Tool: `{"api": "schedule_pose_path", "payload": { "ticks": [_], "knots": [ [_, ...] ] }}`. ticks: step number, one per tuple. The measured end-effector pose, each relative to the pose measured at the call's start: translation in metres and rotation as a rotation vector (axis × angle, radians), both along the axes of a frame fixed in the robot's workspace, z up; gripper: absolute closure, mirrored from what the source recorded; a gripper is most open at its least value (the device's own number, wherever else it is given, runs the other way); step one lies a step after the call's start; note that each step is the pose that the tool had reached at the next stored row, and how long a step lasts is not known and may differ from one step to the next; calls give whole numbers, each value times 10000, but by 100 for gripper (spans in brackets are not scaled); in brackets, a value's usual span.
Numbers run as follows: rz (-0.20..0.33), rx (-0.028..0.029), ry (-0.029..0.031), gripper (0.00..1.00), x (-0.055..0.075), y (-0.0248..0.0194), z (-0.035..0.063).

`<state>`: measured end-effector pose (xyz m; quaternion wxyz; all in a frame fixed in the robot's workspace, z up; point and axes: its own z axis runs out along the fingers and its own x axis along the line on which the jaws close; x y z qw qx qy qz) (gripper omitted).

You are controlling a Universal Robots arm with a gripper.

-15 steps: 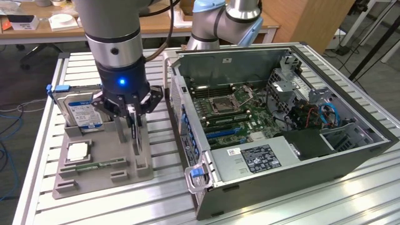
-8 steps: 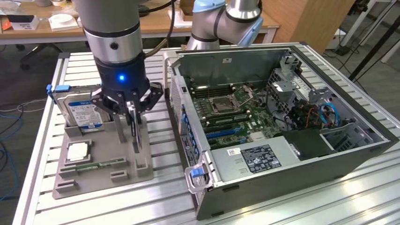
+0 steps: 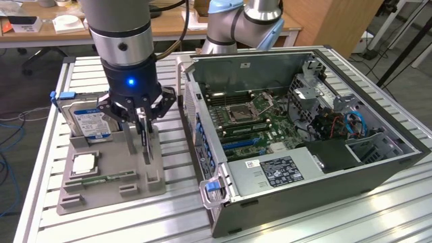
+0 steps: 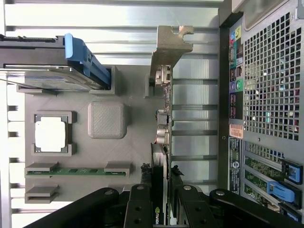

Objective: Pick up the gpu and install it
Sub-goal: 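Pick up the gpu and move the gpu toward the slot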

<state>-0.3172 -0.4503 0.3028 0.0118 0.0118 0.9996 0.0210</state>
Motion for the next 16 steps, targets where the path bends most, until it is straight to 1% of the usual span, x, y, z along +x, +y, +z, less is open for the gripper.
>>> {"api": "schedule_pose_path", "payload": {
  "ticks": [9,16],
  "knots": [
    [0,-1,0,74,0,0,31],
    [0,-1,0,74,0,0,81]
  ]
}}
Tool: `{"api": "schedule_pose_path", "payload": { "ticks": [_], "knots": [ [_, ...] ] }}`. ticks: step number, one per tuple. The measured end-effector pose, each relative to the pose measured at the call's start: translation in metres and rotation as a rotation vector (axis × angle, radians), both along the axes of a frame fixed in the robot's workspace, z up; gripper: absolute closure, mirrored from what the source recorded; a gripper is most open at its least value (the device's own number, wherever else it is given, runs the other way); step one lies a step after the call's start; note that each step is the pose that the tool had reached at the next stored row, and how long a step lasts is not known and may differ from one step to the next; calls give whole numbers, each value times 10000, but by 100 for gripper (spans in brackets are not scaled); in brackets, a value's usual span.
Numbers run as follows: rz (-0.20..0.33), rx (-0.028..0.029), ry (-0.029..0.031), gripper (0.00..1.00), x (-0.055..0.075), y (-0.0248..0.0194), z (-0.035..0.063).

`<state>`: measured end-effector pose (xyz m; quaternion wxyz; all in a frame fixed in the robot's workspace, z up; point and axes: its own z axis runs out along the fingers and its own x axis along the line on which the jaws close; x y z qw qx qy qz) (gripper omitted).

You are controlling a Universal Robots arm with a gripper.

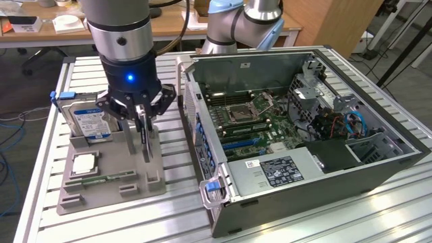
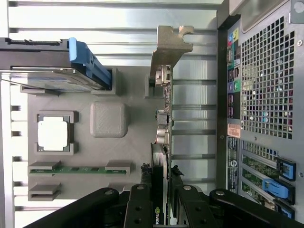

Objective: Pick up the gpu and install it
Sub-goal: 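Pick up the gpu and move the gpu toward the slot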

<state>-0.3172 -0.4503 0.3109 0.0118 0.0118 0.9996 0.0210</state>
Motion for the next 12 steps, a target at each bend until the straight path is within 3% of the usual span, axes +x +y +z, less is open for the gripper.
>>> {"api": "schedule_pose_path", "payload": {
  "ticks": [12],
  "knots": [
    [0,0,0,74,0,0,141]
  ]
}}
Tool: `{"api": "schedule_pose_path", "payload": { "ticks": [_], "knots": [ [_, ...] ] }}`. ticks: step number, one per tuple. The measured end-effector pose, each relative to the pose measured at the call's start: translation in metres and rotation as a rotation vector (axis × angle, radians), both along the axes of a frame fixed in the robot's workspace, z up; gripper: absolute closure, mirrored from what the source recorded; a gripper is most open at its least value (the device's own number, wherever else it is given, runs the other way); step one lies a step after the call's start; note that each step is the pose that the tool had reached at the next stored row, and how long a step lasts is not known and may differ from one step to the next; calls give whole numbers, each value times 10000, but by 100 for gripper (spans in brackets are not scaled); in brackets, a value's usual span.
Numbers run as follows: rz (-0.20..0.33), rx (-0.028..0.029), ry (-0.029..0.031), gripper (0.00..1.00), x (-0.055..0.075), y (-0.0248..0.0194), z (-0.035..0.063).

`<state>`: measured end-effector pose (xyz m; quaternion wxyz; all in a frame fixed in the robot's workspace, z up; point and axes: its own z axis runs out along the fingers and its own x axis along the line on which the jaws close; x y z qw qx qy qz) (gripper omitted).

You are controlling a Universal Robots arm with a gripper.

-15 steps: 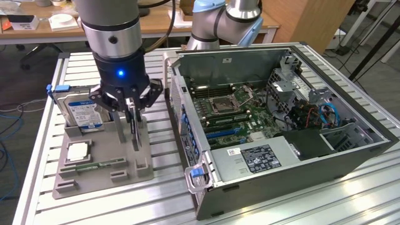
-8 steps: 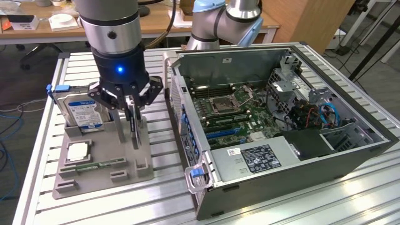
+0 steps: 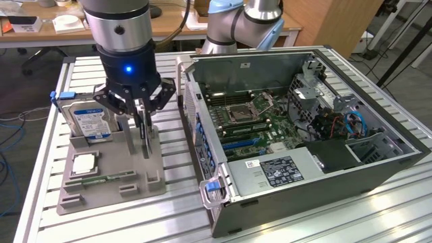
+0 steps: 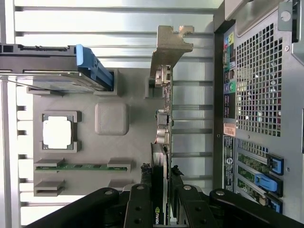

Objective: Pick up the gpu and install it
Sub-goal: 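Pick up the gpu and move the gpu toward the slot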

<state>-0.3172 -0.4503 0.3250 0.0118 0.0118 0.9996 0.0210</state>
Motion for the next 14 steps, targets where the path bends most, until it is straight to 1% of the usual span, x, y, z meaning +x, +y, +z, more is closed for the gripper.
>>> {"api": "schedule_pose_path", "payload": {
  "ticks": [14],
  "knots": [
    [0,0,0,74,0,0,150]
  ]
}}
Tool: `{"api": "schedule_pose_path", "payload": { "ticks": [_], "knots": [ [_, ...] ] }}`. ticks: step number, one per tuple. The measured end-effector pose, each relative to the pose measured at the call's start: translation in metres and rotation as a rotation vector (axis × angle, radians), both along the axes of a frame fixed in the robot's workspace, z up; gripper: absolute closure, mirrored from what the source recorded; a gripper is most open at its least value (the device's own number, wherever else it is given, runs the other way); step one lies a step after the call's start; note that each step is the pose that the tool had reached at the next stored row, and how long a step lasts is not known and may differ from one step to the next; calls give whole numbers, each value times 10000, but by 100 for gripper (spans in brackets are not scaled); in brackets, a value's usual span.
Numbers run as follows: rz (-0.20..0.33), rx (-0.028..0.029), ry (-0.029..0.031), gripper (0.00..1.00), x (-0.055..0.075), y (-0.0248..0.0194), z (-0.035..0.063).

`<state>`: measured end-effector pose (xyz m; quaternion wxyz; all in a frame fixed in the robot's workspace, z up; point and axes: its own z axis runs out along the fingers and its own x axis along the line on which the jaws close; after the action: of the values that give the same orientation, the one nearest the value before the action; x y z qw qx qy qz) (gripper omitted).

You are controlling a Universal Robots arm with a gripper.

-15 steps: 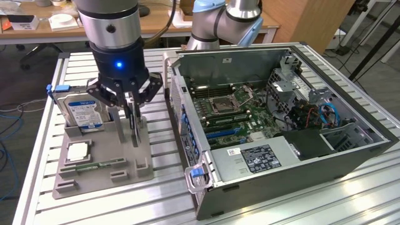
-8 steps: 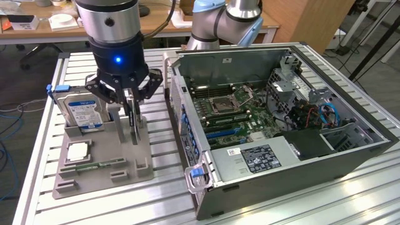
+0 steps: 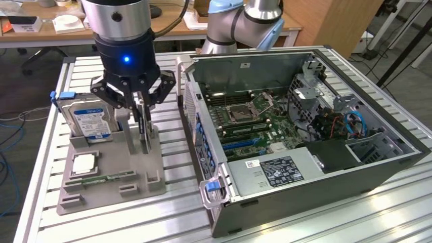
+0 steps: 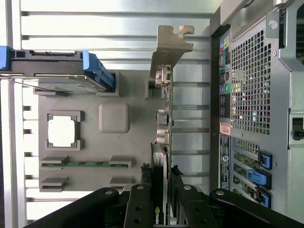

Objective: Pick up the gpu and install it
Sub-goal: 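Pick up the gpu and move the gpu toward the slot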

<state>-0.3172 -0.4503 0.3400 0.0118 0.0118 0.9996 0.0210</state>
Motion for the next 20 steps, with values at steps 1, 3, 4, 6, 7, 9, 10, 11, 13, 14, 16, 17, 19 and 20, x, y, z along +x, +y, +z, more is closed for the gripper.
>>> {"api": "schedule_pose_path", "payload": {
  "ticks": [1,3,4,6,7,9,10,11,13,14,16,17,19,20],
  "knots": [
    [0,0,0,74,0,0,8],
    [0,0,0,74,0,0,23],
    [0,0,-1,74,0,0,29],
    [0,0,-1,74,0,0,41],
    [0,1,-1,74,0,0,46],
    [0,0,-1,74,0,0,55],
    [0,0,0,74,0,0,59],
    [0,0,0,74,0,0,63],
    [0,0,0,74,0,0,72],
    [0,0,-1,74,0,0,77],
    [0,0,0,74,0,0,89],
    [0,0,0,74,0,0,94],
    [0,0,0,74,0,0,105],
    [0,0,0,74,0,0,110]
  ]
}}
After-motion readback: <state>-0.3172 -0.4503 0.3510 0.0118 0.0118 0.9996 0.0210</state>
